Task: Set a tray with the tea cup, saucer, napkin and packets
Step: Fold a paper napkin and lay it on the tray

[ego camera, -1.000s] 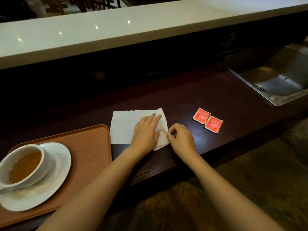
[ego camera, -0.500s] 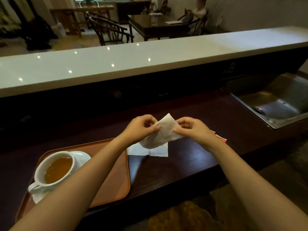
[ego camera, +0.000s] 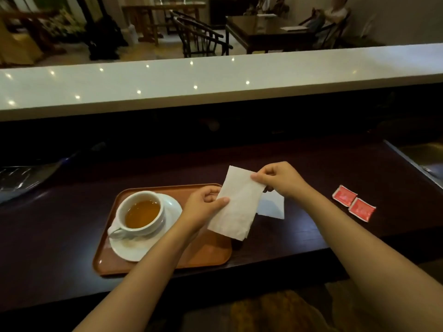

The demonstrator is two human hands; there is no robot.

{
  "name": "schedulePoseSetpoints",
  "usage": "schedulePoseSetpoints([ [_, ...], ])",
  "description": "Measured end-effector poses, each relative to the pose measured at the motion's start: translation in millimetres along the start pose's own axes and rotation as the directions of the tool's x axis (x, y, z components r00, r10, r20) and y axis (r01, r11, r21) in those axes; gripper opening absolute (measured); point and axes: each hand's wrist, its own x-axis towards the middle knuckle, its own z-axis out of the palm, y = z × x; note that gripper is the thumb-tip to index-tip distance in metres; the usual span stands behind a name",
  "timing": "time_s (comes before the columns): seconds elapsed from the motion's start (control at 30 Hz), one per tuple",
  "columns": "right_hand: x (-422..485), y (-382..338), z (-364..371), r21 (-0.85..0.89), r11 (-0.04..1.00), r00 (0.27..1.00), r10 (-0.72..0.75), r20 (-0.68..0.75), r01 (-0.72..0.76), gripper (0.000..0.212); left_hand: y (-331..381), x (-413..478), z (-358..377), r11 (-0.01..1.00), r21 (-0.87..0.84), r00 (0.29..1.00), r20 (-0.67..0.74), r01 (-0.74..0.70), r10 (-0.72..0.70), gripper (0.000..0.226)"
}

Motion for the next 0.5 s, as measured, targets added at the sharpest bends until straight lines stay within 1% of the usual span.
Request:
schedulePoseSetpoints([
  [0.17,21.9,-5.4,37.0,-0.109,0.994,0.996,-0.008,0.094,0.018,0.029,-23.6,-12.6,-18.0,0.995,-0.088,0.992,-0.119,0.038,-0.049,0.015],
  [0.2,25.9,-5.0,45.4,-0.133,0.991,0.993,-0.009,0.114,0.024,0.028,-29.9,-14.5,-20.3,0.995,-0.093,0.987,-0.151,0.047,-0.061,0.016],
  [0.27,32.9,-2.9,63.4,-0.17,0.985,0.989,-0.015,0.148,0.04,0.023,-44.1,-16.6,-24.2,0.995,-0.072,0.97,-0.232,0.061,-0.077,0.024],
  [0.37,42.6,3.2,92.0,-0.24,0.967,0.984,-0.043,0.17,0.084,0.018,-62.5,-19.1,-27.4,0.996,0.014,0.931,-0.358,0.085,-0.074,0.029],
  [0.5,54.5,10.6,122.8,-0.379,0.917,0.989,-0.078,0.125,0.12,0.018,-74.3,-22.1,-21.8,0.966,0.238,0.91,-0.415,0.1,0.009,0.041],
])
